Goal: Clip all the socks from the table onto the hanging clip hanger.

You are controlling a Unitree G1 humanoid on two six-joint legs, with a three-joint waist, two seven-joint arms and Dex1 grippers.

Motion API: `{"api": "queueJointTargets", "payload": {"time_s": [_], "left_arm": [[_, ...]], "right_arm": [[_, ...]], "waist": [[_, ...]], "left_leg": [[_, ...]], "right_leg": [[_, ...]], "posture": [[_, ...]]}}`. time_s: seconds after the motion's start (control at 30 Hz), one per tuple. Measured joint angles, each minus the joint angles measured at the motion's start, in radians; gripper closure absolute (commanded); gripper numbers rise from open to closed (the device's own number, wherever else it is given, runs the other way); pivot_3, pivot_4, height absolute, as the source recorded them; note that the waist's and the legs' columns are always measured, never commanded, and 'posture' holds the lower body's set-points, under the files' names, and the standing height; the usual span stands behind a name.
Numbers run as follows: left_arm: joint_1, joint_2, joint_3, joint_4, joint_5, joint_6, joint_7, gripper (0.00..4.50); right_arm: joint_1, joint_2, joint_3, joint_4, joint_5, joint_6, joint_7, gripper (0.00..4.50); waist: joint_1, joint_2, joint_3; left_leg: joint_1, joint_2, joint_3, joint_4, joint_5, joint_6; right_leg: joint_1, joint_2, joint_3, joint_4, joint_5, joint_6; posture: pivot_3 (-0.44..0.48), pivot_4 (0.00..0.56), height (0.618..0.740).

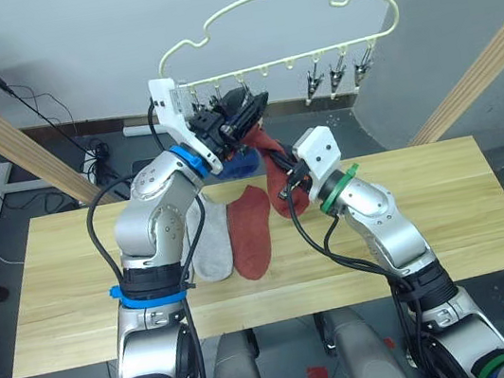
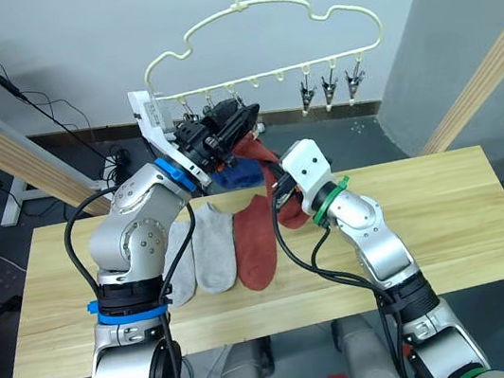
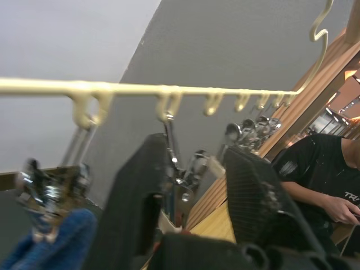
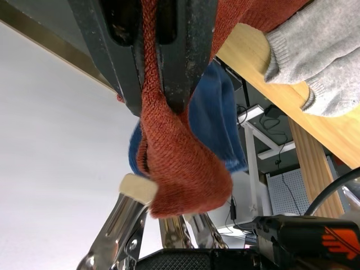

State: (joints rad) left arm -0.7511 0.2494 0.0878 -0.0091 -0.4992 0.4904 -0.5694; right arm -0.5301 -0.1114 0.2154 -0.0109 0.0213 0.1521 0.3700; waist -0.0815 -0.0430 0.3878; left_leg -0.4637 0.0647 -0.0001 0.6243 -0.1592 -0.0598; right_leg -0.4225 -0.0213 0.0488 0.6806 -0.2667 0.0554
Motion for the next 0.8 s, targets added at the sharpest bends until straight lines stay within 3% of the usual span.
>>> {"api": "queueJointTargets", "payload": {"time_s": [0.1, 0.37, 0.4, 0.5, 0.67, 0.8], "left_arm": [[0.001, 0.004, 0.0, -0.003, -0.009, 0.004, -0.011, 0.75], [0.039, 0.063, -0.001, -0.038, -0.011, 0.02, -0.036, 0.75], [0.04, 0.065, -0.001, -0.038, -0.011, 0.021, -0.038, 0.72], [0.074, 0.099, -0.008, -0.07, -0.007, 0.017, -0.063, 0.72], [0.117, 0.12, -0.013, -0.102, -0.002, 0.006, -0.078, 0.72], [0.12, 0.122, -0.013, -0.116, -0.003, 0.006, -0.078, 0.72]], "right_arm": [[-0.003, 0.002, 0.0, 0.016, 0.0, 0.0, 0.0, 4.5], [-0.008, 0.004, 0.0, 0.018, 0.0, 0.002, 0.002, 4.5], [-0.008, 0.004, 0.0, 0.018, 0.0, 0.002, 0.002, 4.07], [-0.008, -0.002, 0.005, 0.018, 0.0, 0.023, 0.013, 3.55], [0.006, -0.03, 0.014, 0.01, -0.001, 0.08, 0.042, 1.72], [0.027, -0.048, 0.035, -0.029, -0.008, 0.114, 0.051, 1.72]], "waist": [[0.0, 0.0, 0.0], [0.0, 0.0, 0.0], [0.0, 0.0, 0.0], [0.0, 0.0, 0.0], [0.002, 0.0, 0.0], [0.003, 0.0, 0.0]], "left_leg": [[0.0, 0.0, 0.0, 0.0, 0.0, 0.0], [0.0, 0.0, 0.0, 0.0, 0.0, 0.0], [0.0, 0.0, 0.0, 0.0, 0.0, 0.0], [0.0, 0.0, 0.0, 0.0, 0.0, 0.0], [-0.001, 0.0, -0.001, 0.0, 0.0, 0.0], [-0.001, 0.0, -0.001, 0.001, 0.0, 0.0]], "right_leg": [[0.0, 0.0, 0.0, 0.0, 0.0, 0.0], [0.0, 0.0, -0.001, 0.0, 0.0, 0.0], [0.0, 0.0, -0.001, 0.0, 0.0, 0.0], [0.0, -0.001, -0.001, 0.0, 0.0, 0.0], [0.0, -0.001, -0.002, 0.0, 0.0, 0.0], [0.0, -0.001, -0.002, 0.0, 0.0, 0.0]], "posture": [[-0.154, 0.349, 0.74], [-0.153, 0.342, 0.74], [-0.146, 0.34, 0.74], [-0.145, 0.342, 0.74], [-0.143, 0.342, 0.74], [-0.143, 0.343, 0.74]]}}
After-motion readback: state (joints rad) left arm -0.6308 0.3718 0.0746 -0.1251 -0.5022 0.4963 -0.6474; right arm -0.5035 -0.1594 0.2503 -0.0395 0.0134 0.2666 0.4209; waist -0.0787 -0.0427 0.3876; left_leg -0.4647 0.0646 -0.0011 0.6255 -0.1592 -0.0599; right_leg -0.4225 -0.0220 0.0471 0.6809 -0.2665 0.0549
